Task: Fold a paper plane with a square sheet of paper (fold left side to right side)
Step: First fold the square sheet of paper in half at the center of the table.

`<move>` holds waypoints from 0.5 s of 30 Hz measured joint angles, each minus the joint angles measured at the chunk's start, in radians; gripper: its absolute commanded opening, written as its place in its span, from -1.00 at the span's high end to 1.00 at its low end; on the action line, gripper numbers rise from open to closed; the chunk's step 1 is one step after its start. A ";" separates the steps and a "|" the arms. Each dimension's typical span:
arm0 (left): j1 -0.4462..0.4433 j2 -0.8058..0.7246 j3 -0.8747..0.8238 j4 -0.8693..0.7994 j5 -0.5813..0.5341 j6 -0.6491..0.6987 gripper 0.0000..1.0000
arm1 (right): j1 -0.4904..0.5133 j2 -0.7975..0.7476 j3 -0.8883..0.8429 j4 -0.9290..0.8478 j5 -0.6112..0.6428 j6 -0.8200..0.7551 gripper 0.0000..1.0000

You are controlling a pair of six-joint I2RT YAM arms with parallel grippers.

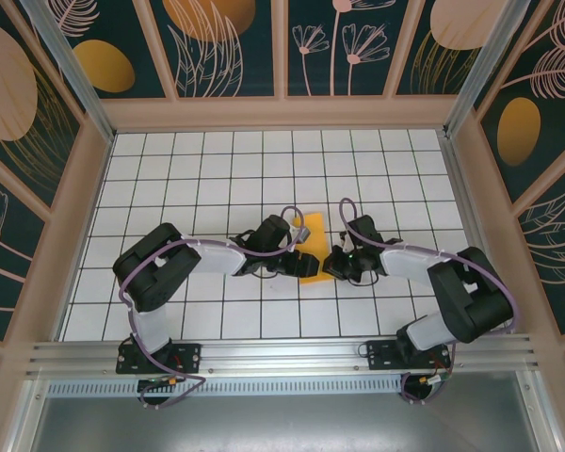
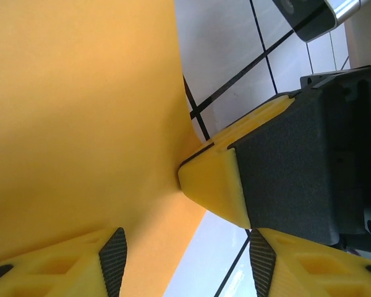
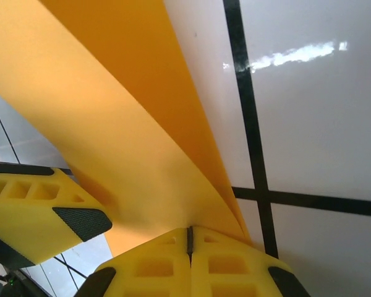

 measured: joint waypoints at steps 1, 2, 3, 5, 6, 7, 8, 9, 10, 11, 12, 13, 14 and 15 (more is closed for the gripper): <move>0.002 0.000 0.005 -0.001 -0.002 -0.002 -0.18 | 0.000 0.004 0.003 0.000 0.000 -0.001 0.93; 0.005 0.000 0.010 -0.005 -0.004 -0.004 -0.18 | 0.000 0.008 0.007 0.000 0.002 -0.004 0.93; 0.008 0.000 0.019 -0.008 -0.005 -0.005 -0.18 | 0.000 0.010 0.009 0.000 0.003 -0.008 0.93; 0.016 0.000 0.043 -0.015 -0.010 -0.005 -0.17 | 0.000 0.013 0.013 -0.003 0.003 -0.017 0.93; 0.021 0.000 0.053 -0.014 -0.015 -0.008 -0.16 | 0.000 0.014 0.014 -0.003 0.004 -0.018 0.94; 0.024 0.000 0.061 -0.015 -0.020 -0.008 -0.15 | 0.000 0.015 0.014 -0.003 0.004 -0.018 0.93; 0.029 0.000 0.069 -0.014 -0.025 -0.011 -0.14 | 0.000 0.016 0.015 -0.003 0.004 -0.018 0.93; 0.034 0.002 0.074 -0.014 -0.028 -0.012 -0.13 | 0.000 0.016 0.015 -0.003 0.004 -0.018 0.93; 0.038 0.004 0.076 -0.014 -0.032 -0.012 -0.12 | 0.000 0.016 0.015 -0.003 0.004 -0.019 0.94; 0.043 0.009 0.077 -0.014 -0.038 -0.012 -0.12 | 0.000 0.016 0.015 -0.003 0.004 -0.019 0.93; 0.048 0.018 0.078 -0.015 -0.044 -0.012 -0.12 | 0.000 0.016 0.015 -0.003 0.005 -0.019 0.93; 0.049 0.026 0.079 -0.015 -0.049 -0.011 -0.13 | 0.000 0.016 0.015 -0.003 0.005 -0.019 0.93; 0.053 0.037 0.079 -0.017 -0.053 -0.011 -0.13 | 0.000 0.016 0.015 -0.003 0.006 -0.019 0.93; 0.055 0.046 0.082 -0.025 -0.058 -0.011 -0.13 | 0.000 0.016 0.015 -0.003 0.006 -0.021 0.93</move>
